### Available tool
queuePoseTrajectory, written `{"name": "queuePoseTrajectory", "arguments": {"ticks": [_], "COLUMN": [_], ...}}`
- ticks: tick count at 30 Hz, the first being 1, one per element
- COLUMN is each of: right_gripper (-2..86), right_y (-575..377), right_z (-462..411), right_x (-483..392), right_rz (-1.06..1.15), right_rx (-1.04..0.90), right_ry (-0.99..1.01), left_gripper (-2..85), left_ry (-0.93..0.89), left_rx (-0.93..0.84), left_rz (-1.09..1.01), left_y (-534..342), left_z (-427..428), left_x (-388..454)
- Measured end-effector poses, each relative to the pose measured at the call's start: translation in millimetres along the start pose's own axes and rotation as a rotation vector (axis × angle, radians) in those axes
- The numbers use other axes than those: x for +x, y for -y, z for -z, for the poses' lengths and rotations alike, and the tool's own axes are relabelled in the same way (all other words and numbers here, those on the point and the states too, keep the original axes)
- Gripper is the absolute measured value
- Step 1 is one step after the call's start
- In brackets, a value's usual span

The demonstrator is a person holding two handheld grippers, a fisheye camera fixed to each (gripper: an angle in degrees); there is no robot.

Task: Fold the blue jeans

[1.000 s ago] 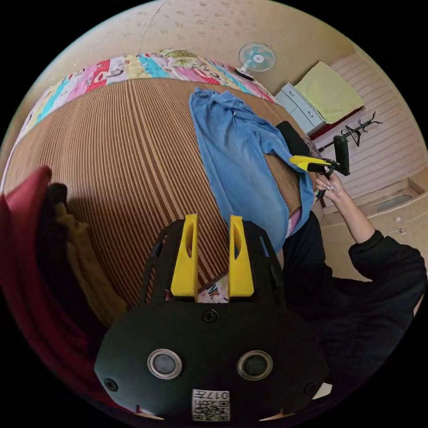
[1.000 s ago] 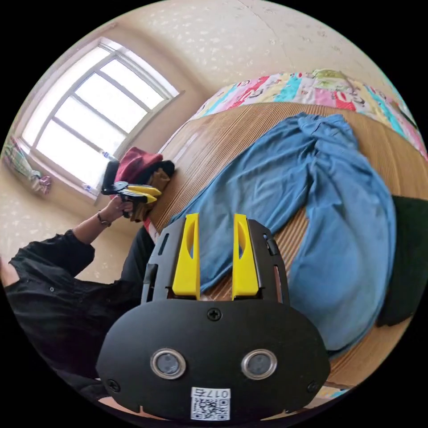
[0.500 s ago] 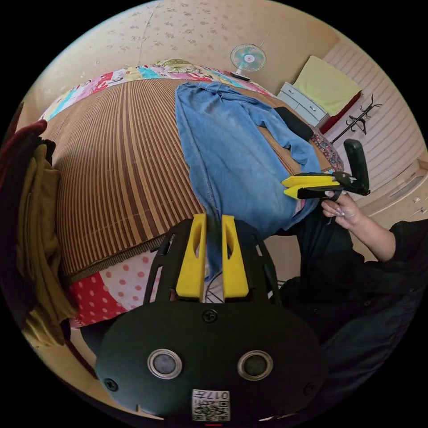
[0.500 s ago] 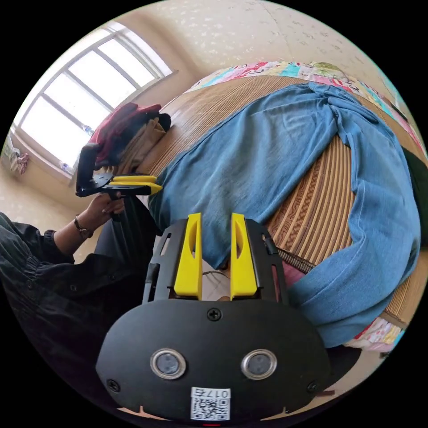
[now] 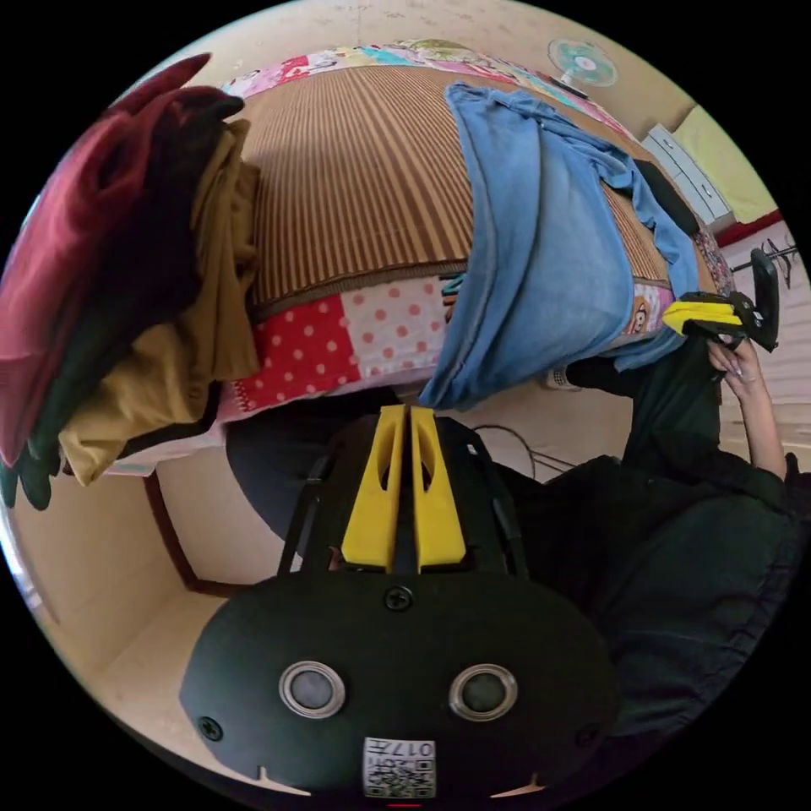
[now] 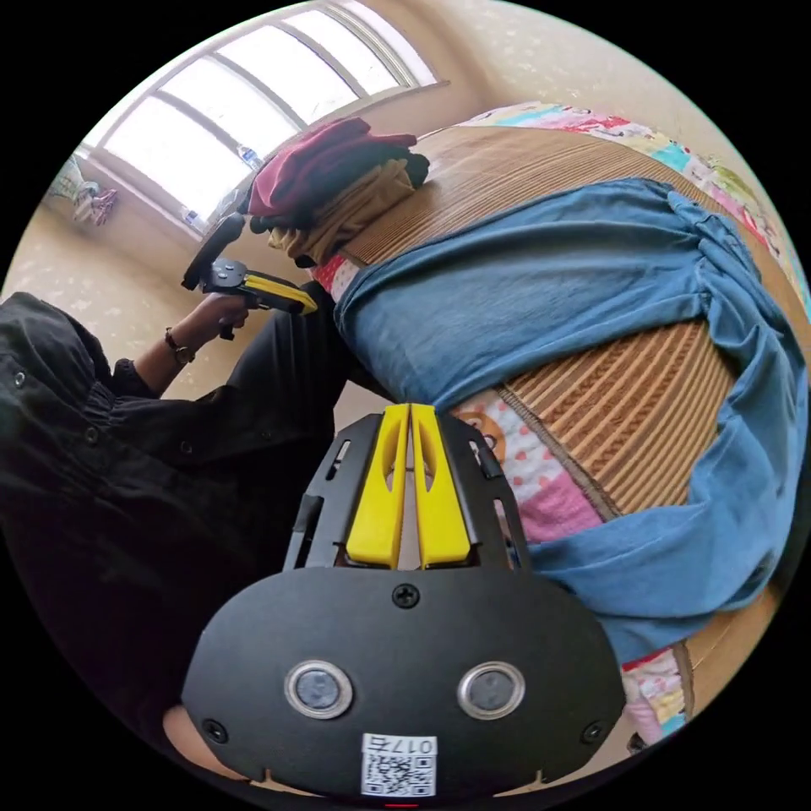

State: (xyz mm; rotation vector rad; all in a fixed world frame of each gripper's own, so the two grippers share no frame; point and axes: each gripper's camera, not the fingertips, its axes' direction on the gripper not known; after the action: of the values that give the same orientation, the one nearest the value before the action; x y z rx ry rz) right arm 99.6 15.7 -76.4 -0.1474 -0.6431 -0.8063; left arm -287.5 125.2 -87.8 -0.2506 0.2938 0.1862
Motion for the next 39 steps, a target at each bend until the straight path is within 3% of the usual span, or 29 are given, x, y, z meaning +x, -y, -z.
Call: {"name": "queuePoseTrajectory", "arguments": {"ticks": [3,6,9,12,14,18,22,24,26,30,36,39], "right_gripper": [2.8,6.9,9.6,7.0,4.3,2.9,2.9,3.0,3.2,4.4,6.7,7.3], "right_y": [-4.6,-4.3,-5.7,-15.5,-20.2,-40.6,-50.8,-44.5,-33.2,7.8,117.6,180.5], "right_z": [58.2,55.2,-2.8,-18.4,-23.1,-26.6,-29.4,-12.2,15.5,74.9,71.5,50.3], "right_x": [53.8,93.8,95.8,45.7,19.8,-33.6,-40.0,-31.7,-28.3,-18.1,20.7,37.1], "right_rz": [-0.248,-0.375,-0.365,-0.278,-0.223,-0.031,-0.011,-0.031,-0.024,-0.075,-0.134,-0.145], "right_rx": [0.118,0.008,-0.251,-0.189,-0.206,-0.212,-0.281,-0.224,-0.118,0.122,0.202,0.151], "right_ry": [-0.214,-0.235,-0.166,-0.318,-0.248,0.132,0.197,0.23,0.154,-0.218,-0.374,-0.398], "left_gripper": [4.4,4.7,4.9,5.1,5.1,5.1,5.3,5.9,6.4,6.9,7.3,6.5], "left_ry": [-0.146,-0.17,-0.16,-0.186,-0.198,-0.299,-0.278,-0.23,-0.187,-0.202,-0.07,-0.095], "left_rx": [0.155,0.212,0.208,0.207,0.207,0.221,0.219,0.242,0.258,0.232,0.102,0.154], "left_rz": [-0.013,-0.082,-0.141,-0.186,-0.181,-0.143,-0.14,-0.18,-0.21,-0.114,0.005,0.031], "left_y": [5.8,20.7,34.2,38.1,36.2,31.0,50.0,67.4,90.1,146.2,179.0,166.6], "left_z": [22.6,28.3,24.8,20.8,18.5,11.6,8.0,12.7,13.1,-9.7,-69.8,-74.2], "left_x": [-1.7,14.7,36.9,52.9,55.7,46.2,45.3,53.8,62.3,60.4,57.1,57.1]}}
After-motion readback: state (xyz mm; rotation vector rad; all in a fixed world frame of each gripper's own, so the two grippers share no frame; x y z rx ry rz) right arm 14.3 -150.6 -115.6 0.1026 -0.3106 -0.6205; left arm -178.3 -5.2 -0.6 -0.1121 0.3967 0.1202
